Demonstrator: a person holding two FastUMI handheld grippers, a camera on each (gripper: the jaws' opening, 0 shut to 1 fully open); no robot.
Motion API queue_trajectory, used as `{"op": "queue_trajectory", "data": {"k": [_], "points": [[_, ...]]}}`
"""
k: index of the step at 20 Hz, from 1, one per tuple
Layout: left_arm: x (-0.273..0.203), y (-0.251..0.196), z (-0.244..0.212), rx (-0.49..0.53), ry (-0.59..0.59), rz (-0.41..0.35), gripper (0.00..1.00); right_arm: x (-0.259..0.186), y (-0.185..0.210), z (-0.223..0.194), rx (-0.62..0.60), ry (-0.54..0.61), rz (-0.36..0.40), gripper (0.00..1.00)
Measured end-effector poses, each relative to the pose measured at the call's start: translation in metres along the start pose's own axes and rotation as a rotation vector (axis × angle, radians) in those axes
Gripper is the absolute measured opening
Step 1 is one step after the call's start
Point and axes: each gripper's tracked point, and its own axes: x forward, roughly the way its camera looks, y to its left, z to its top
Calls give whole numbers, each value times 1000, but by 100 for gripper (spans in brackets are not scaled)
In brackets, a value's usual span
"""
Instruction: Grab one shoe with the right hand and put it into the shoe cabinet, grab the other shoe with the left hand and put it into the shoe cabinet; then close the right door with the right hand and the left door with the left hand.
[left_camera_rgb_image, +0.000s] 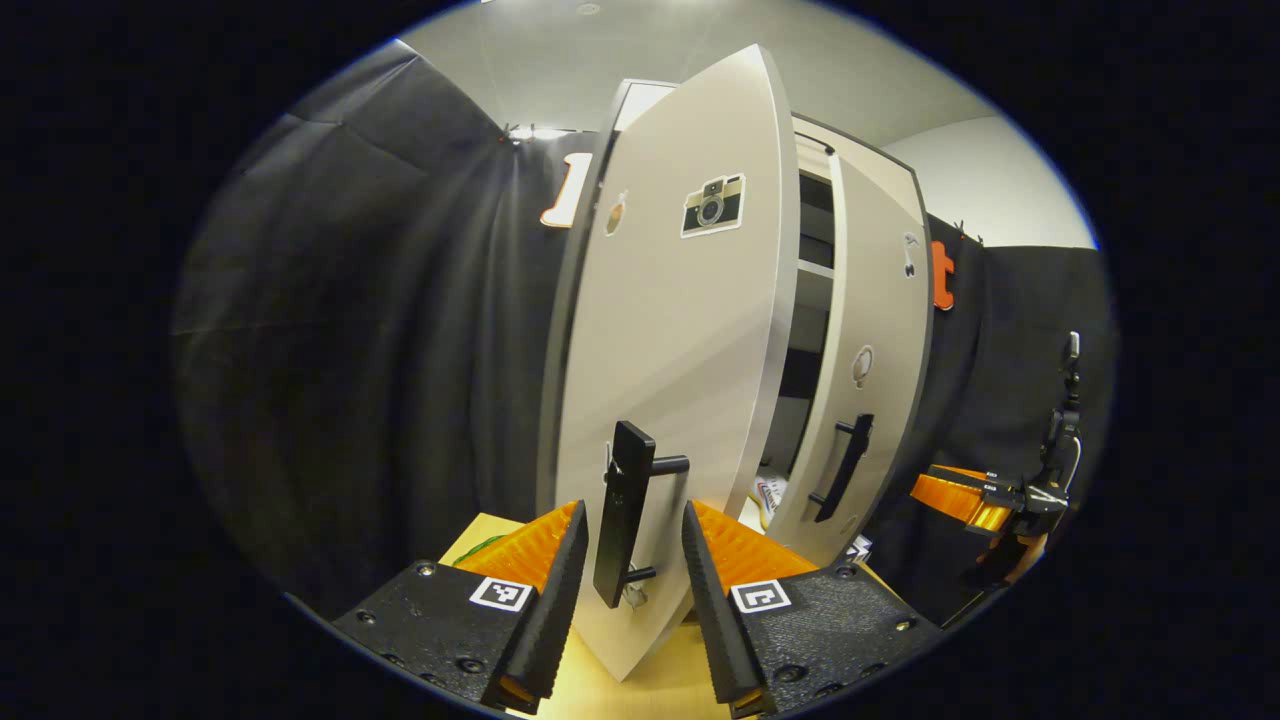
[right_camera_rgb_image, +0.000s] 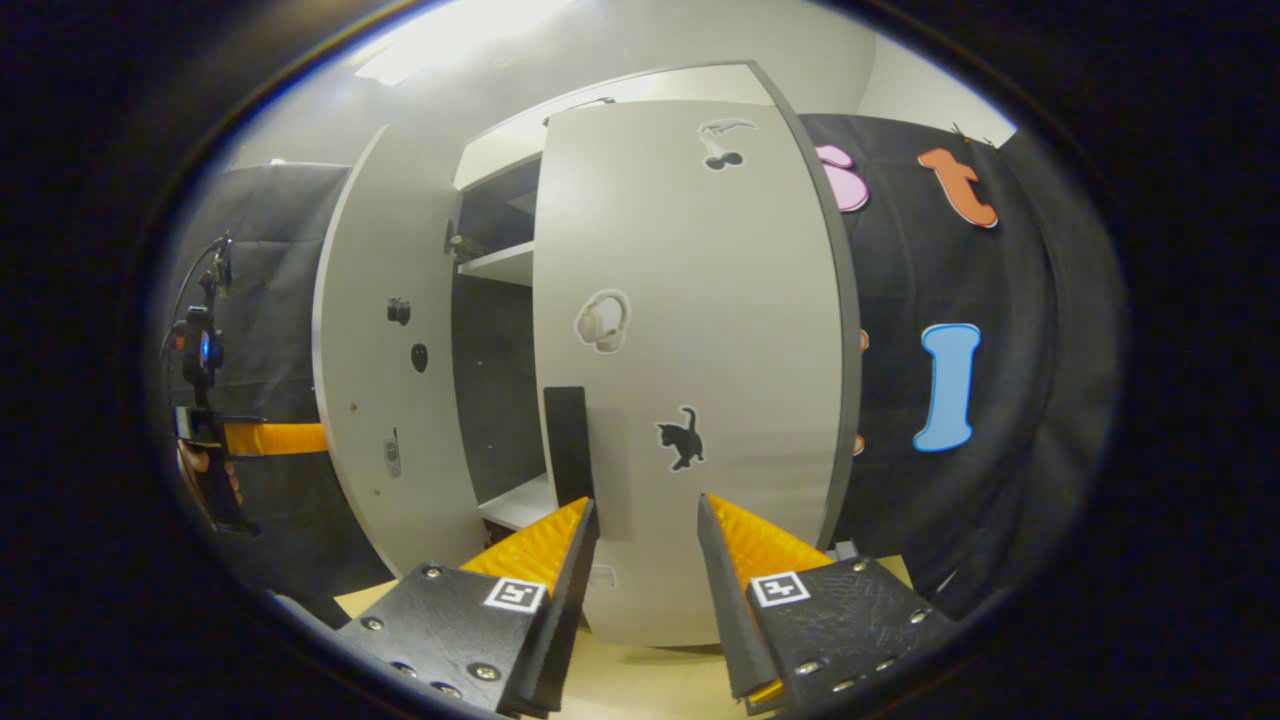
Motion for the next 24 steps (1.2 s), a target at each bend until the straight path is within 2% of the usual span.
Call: {"op": "queue_trajectory", "data": {"k": [4, 7, 8, 10, 11, 12, 13, 15, 16, 24], "points": [[28, -23, 0, -6, 1, -87, 58, -12, -25, 2, 10, -6, -58, 60], [37, -35, 0, 30, -7, -96, 58, -24, -46, 2, 17, -11, -107, 60], [41, -38, 0, 41, -7, -102, 58, -28, -53, 2, 21, -13, -124, 55], [54, -51, -3, 40, 1, -130, 58, -34, -68, 2, 29, -13, -156, 55], [59, -58, -6, 36, 7, -143, 58, -36, -73, 2, 32, -14, -172, 60], [62, -62, -8, 34, 11, -150, 58, -39, -80, 2, 35, -14, -185, 60], [67, -66, -9, 37, 14, -150, 58, -42, -85, 2, 38, -15, -198, 55], [72, -67, -12, 46, 17, -142, 58, -46, -95, 2, 40, -17, -222, 55], [71, -67, -12, 43, 20, -144, 58, -47, -100, 1, 39, -18, -233, 60], [74, -67, -14, 2, 22, -152, 59, -47, -123, 0, 46, -21, -282, 60]]}}
